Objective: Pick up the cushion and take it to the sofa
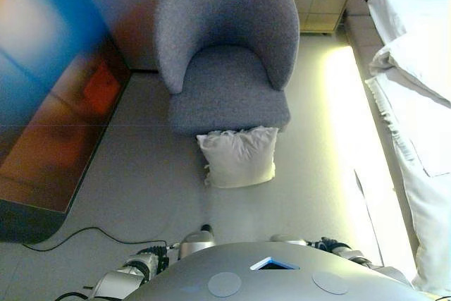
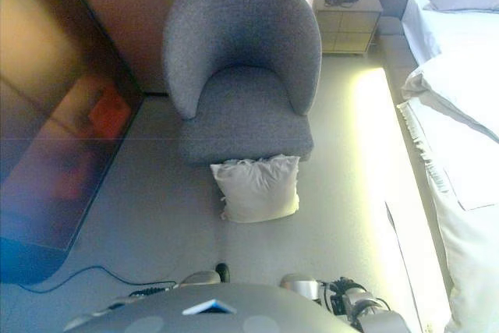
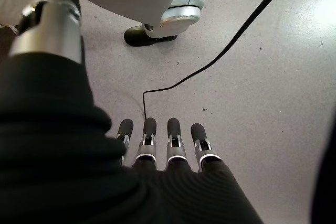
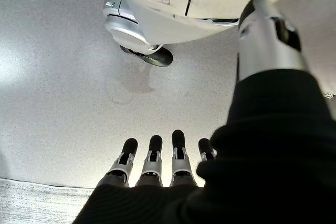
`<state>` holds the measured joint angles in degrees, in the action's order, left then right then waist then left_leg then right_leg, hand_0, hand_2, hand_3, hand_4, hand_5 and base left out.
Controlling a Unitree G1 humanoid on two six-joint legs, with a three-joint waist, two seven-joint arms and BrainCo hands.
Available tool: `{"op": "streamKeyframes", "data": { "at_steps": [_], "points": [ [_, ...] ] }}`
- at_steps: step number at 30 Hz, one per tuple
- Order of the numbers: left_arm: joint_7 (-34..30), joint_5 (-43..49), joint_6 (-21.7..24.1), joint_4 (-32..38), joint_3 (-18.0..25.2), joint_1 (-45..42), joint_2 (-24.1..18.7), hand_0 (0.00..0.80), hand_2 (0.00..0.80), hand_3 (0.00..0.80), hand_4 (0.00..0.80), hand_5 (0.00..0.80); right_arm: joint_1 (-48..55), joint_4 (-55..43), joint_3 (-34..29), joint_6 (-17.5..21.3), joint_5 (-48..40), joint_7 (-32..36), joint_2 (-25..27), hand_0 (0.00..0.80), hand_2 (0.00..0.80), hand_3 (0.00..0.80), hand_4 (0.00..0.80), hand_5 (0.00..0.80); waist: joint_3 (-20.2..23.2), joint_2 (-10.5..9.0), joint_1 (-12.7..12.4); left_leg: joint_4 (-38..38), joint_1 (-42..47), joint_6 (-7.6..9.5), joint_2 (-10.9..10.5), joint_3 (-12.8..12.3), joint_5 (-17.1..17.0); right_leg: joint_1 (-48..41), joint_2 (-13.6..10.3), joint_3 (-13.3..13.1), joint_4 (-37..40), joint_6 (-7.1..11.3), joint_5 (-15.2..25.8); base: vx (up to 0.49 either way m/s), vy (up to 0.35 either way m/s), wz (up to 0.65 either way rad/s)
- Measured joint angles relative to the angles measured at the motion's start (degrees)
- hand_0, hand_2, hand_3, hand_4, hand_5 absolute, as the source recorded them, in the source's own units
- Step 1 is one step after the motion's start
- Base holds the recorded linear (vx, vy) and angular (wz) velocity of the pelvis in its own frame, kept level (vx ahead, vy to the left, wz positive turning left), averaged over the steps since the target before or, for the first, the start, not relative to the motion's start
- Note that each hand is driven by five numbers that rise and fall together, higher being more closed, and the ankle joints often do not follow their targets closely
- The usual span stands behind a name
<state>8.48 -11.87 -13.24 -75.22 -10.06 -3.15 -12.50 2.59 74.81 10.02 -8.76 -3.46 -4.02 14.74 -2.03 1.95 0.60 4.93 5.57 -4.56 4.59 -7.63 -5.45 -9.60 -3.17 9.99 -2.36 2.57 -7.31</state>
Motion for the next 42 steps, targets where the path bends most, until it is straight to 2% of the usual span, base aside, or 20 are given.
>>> {"op": "streamKeyframes", "data": {
  "at_steps": [30,32,33,34,35,36,37,38,40,42],
  "points": [
    [-0.6,0.0,-1.0,-0.1,0.0,0.0,0.0,0.0,0.0,0.0,0.0,0.0,-0.1,0.0,0.1,0.0,0.5,-0.3,0.0,0.0,0.0,0.0,0.0,0.0,-0.2,-0.74,-0.1,-0.4,-0.3,-0.21,0.3,0.1,0.1,-0.1,0.4,0.0,0.3,0.17,-0.1,0.011,-0.032,0.0],
    [-0.5,0.0,-0.8,-0.4,0.2,0.2,-0.1,0.0,0.0,0.0,0.0,0.0,-0.7,0.0,0.2,0.0,0.5,-0.2,-0.1,0.0,0.0,0.0,0.0,0.0,-1.4,-0.89,-0.1,-3.6,-1.6,-0.47,1.1,0.1,1.2,0.4,0.8,-0.2,-1.7,-0.4,-1.0,-0.022,-0.159,0.02],
    [-0.3,0.0,-0.3,-0.7,0.7,1.2,-0.4,0.0,0.0,0.0,0.0,0.0,-1.7,0.1,0.7,-0.2,0.5,-0.1,-0.3,0.0,0.0,0.0,0.0,0.0,-2.3,-1.76,-0.2,-6.9,-3.9,-0.81,1.1,0.1,1.4,2.5,0.1,-0.8,-4.3,-1.3,-2.4,-0.024,-0.187,0.07],
    [0.1,0.0,0.2,-1.0,0.8,1.5,-0.4,0.0,0.0,0.0,0.0,0.0,-2.5,0.1,0.9,-0.3,0.5,-0.2,-0.3,0.0,0.0,0.0,0.0,0.0,-2.9,-2.0,-0.5,-9.1,-5.6,-0.98,1.4,0.0,1.0,4.0,0.6,-0.4,-6.1,-1.99,-2.9,-0.015,-0.191,-0.01],
    [0.4,0.0,0.9,-1.1,2.0,2.6,-1.0,0.0,0.0,0.0,0.0,0.0,-4.0,0.0,0.9,-0.7,0.5,-0.1,-0.5,0.0,0.0,0.0,0.0,0.0,-4.6,-3.27,-1.2,-12.8,-7.9,-2.07,1.6,0.4,0.8,6.6,0.5,-1.1,-10.5,-3.25,-4.5,0.007,-0.141,-0.04],
    [0.4,0.0,1.3,-1.4,3.2,3.5,-1.7,0.0,0.0,0.0,0.0,0.0,-5.1,0.2,1.2,-1.0,0.5,-0.2,-0.9,0.0,0.0,0.0,0.0,0.0,-5.6,-5.0,-1.7,-16.3,-10.9,-3.95,1.3,1.2,-1.2,8.6,-0.6,-1.4,-12.8,-4.08,-5.3,0.051,-0.081,-0.12],
    [0.4,-0.1,1.3,-1.6,3.7,4.2,-2.3,0.0,0.0,0.0,0.0,0.0,-6.0,0.2,1.3,-1.6,0.5,-0.2,-0.9,0.0,0.0,0.0,0.0,0.0,-6.7,-6.69,-2.2,-18.8,-12.6,-4.26,0.7,1.7,-4.5,9.3,-1.4,-1.7,-13.6,-4.75,-5.3,0.114,-0.022,-0.09],
    [0.5,-0.2,1.3,-1.7,4.2,4.2,-2.2,0.0,0.0,0.0,0.0,0.0,-6.4,0.2,1.5,-2.0,0.5,-0.2,-0.6,0.0,0.0,0.0,0.0,0.0,-7.5,-7.16,-3.5,-21.0,-13.9,-2.86,0.3,1.5,-6.4,9.0,-1.7,-1.9,-13.2,-5.39,-5.0,0.2,0.025,-0.07],
    [0.5,-0.2,1.1,-2.0,4.2,3.7,-1.5,0.0,0.0,0.0,0.0,0.0,-5.8,0.3,1.9,-2.8,0.6,0.0,0.5,0.0,0.0,0.0,0.0,0.0,-8.3,-6.84,-4.5,-21.3,-13.9,-2.02,-0.8,1.2,-3.5,7.3,-1.1,-1.9,-11.7,-6.22,-4.5,0.282,0.044,0.0],
    [0.4,-0.2,1.1,-2.2,4.1,3.1,-0.9,0.0,0.0,0.0,0.0,0.0,-5.9,0.3,1.8,-2.8,1.2,0.5,0.9,0.0,0.0,0.0,0.0,0.0,-8.9,-5.09,-5.4,-16.9,-13.1,-2.36,-1.0,-0.7,-3.0,5.9,0.6,-2.0,-9.8,-7.25,-3.9,0.421,0.069,0.0]
  ]
}}
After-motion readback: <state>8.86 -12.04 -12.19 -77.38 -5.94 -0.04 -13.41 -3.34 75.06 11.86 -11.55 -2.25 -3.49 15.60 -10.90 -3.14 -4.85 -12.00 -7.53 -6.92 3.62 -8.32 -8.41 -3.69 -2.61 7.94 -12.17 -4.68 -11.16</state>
